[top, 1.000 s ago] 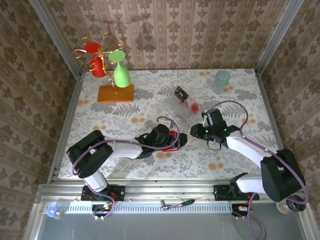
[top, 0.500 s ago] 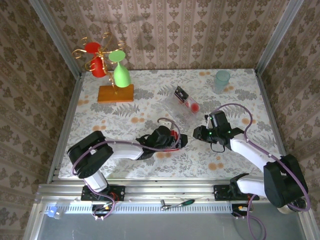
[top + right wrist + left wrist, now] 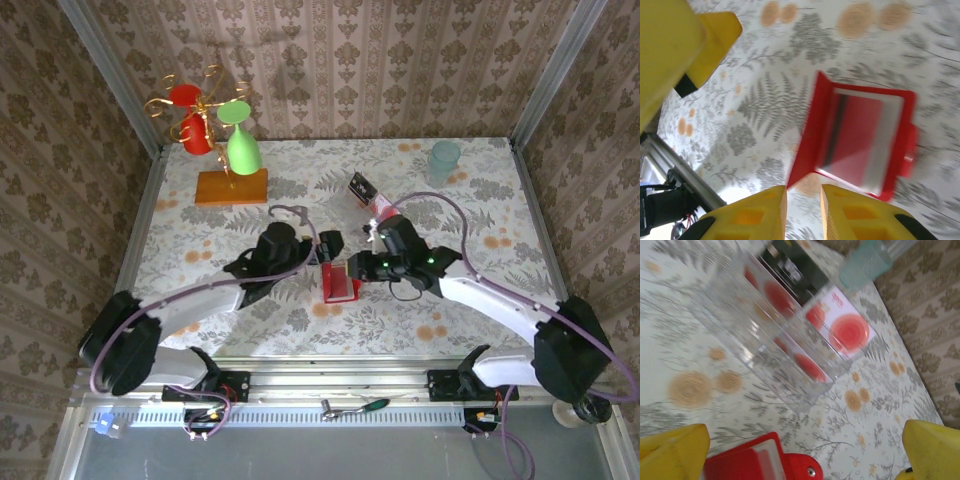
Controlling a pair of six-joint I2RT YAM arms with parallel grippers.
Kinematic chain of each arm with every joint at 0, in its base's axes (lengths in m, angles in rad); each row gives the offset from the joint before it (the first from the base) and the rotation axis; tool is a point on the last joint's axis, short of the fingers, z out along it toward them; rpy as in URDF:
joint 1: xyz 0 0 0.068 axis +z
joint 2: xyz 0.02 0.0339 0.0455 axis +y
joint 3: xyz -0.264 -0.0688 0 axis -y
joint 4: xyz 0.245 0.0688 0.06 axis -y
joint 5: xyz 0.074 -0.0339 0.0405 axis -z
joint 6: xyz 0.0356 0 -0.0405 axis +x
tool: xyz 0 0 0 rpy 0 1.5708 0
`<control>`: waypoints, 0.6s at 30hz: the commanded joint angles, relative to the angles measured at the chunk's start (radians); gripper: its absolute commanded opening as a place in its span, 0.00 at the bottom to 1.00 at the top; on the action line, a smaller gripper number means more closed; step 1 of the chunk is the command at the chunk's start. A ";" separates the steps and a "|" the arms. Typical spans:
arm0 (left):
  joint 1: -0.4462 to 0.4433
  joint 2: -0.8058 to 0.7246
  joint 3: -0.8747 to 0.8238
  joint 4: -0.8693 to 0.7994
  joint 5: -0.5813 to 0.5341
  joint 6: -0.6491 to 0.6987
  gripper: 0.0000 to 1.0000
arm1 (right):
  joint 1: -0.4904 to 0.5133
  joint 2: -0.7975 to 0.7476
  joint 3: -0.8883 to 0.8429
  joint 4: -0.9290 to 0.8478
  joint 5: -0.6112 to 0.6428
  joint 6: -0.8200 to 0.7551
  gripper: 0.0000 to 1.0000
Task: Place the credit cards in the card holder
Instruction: Close the card holder at the center of the table.
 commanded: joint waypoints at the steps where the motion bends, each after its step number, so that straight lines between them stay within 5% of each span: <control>1: 0.055 -0.142 -0.050 -0.167 -0.084 0.025 1.00 | 0.066 0.119 0.109 -0.044 0.053 -0.002 0.25; 8: 0.169 -0.400 -0.156 -0.360 -0.186 -0.018 1.00 | 0.177 0.380 0.352 -0.122 0.063 -0.038 0.23; 18: 0.189 -0.373 -0.206 -0.360 -0.155 -0.019 1.00 | 0.177 0.536 0.478 -0.330 0.170 -0.095 0.19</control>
